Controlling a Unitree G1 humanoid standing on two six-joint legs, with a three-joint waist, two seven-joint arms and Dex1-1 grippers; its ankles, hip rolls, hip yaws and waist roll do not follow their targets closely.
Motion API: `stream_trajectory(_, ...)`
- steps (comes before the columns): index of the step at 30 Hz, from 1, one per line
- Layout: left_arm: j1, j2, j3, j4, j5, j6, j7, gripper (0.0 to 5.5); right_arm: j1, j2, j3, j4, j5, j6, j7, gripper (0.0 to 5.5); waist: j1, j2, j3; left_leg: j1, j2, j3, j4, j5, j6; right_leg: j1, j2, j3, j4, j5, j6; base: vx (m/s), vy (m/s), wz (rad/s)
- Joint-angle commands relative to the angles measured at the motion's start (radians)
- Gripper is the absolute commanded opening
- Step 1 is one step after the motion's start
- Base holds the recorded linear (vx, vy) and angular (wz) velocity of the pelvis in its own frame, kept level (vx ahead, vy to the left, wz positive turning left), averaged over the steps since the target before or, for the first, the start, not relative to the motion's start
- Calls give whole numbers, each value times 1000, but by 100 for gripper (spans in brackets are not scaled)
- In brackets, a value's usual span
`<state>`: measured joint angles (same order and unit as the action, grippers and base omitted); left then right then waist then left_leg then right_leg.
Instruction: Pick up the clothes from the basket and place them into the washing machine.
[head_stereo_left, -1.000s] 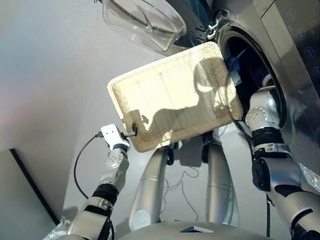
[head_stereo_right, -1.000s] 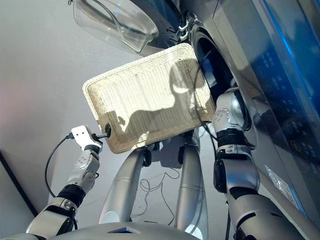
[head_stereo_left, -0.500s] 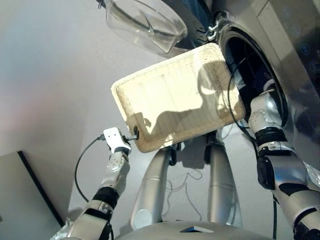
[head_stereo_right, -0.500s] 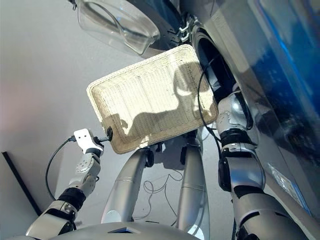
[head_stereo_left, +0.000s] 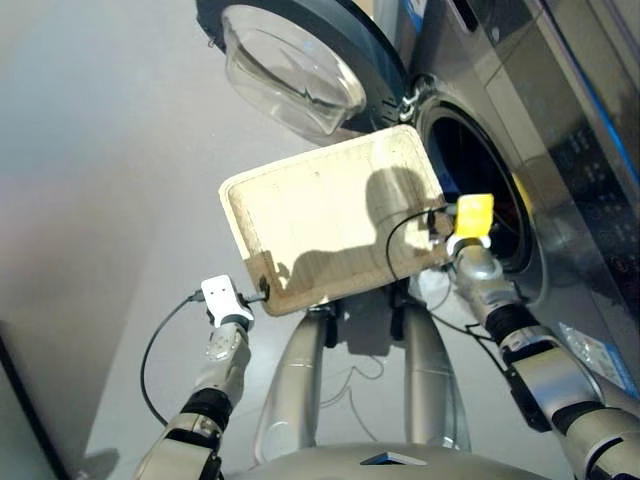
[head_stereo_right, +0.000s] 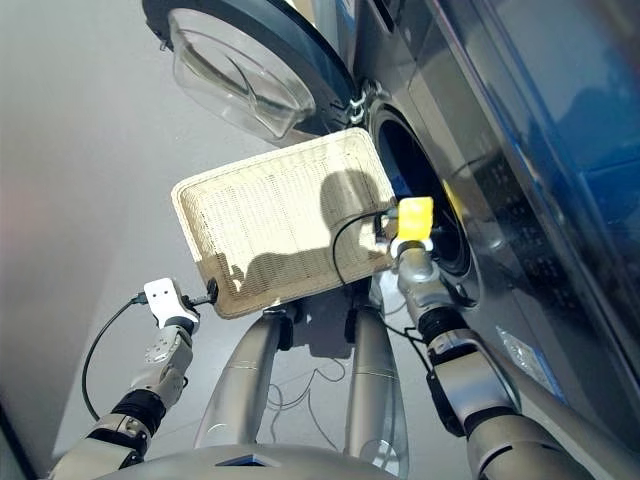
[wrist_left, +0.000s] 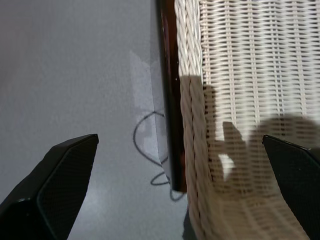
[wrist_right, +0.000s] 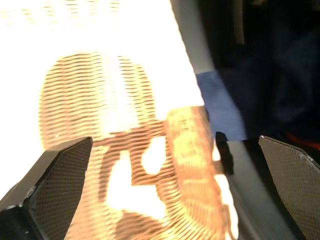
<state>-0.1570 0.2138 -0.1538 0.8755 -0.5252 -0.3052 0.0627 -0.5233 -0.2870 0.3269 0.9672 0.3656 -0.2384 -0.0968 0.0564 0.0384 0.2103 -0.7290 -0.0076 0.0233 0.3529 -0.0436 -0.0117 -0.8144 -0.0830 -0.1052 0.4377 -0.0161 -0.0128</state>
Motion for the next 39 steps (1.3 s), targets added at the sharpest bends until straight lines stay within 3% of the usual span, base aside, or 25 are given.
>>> stream_trajectory(1,31,19,32,57,62,-8,-12,550,71,13,13,14,-15,-12,27,550,13,-27,-49,49,-33,21,-58,22,15,145,2,-42,-198,79,66,81,32,51)
stream_trajectory(6,42,10,19,164,112,22,-47,550,154,42,-6,74,-36,2,42,550,6,-47,-59,182,-35,13,-136,39,8,272,1,-53,-254,87,80,70,53,61)
stream_trajectory(7,45,11,16,190,148,26,-47,550,188,55,-19,105,-46,9,42,550,-1,-56,-65,228,-43,17,-178,76,10,319,-6,-65,-290,112,80,-16,57,-3)
stream_trajectory(10,65,9,23,227,209,28,-31,550,250,77,-36,154,-73,21,46,550,-3,-65,-77,320,-47,17,-238,90,7,406,0,-70,-333,116,89,80,81,37)
stream_trajectory(17,103,1,42,306,280,45,-46,550,396,113,-92,263,-117,48,60,550,-26,-76,-125,495,-49,42,-362,111,1,560,14,-60,-411,134,113,87,80,-47)
stream_trajectory(26,151,-9,59,359,351,63,-72,550,509,130,-174,372,-136,77,86,550,-38,-79,-214,644,-40,76,-440,106,-7,693,25,-35,-491,148,131,71,43,-99)
stream_trajectory(39,192,-19,60,396,411,74,-84,550,552,130,-248,430,-84,89,87,550,-50,-75,-261,748,-33,80,-440,83,-6,795,31,-27,-470,108,125,9,2,1)
